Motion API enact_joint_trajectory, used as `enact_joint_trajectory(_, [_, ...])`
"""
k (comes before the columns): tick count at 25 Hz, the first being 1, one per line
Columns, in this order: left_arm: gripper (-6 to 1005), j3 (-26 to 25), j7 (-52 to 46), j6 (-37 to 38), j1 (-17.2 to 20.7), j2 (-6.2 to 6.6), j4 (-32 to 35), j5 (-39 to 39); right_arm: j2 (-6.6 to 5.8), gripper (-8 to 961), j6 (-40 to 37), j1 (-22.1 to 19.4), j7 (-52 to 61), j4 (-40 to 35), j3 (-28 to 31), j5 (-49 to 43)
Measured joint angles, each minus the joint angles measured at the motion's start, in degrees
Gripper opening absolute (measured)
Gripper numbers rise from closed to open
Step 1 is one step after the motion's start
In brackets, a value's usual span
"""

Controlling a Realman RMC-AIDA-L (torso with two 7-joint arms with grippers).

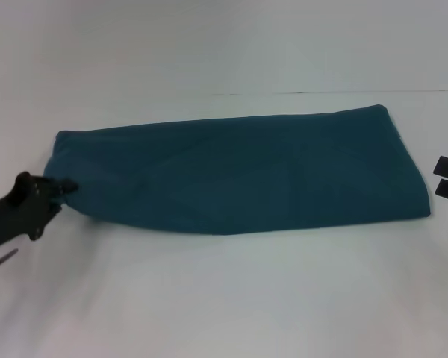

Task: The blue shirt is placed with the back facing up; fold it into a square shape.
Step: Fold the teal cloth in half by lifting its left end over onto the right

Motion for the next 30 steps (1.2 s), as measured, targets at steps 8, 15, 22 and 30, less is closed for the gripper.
enact_joint_trajectory(8, [28, 1.1, 3.6, 4.3, -0.2, 4.05, 4.3, 2.5, 0.1, 900, 0.4, -0.2, 0.1, 0.0, 0.3, 0.0])
enact_joint_trajectory(15, [27, -1.2, 4.9, -1.5, 0.8, 5.3, 6.5, 8.6, 0.55, 900, 0.3, -0.1, 0.3, 0.0, 0.8, -0.3])
enact_joint_trajectory(22, [27, -2.3, 5.8, -7.3, 1.1, 5.38, 6.6, 9.1, 0.27, 900, 1.5, 0.1, 0.3, 0.0, 0.7, -0.4])
enact_joint_trajectory(30, [27, -2.4, 8.3, -1.4, 0.5, 5.37, 7.4, 6.2, -0.07, 900, 1.5, 0.8, 0.5, 0.0, 0.5, -0.4])
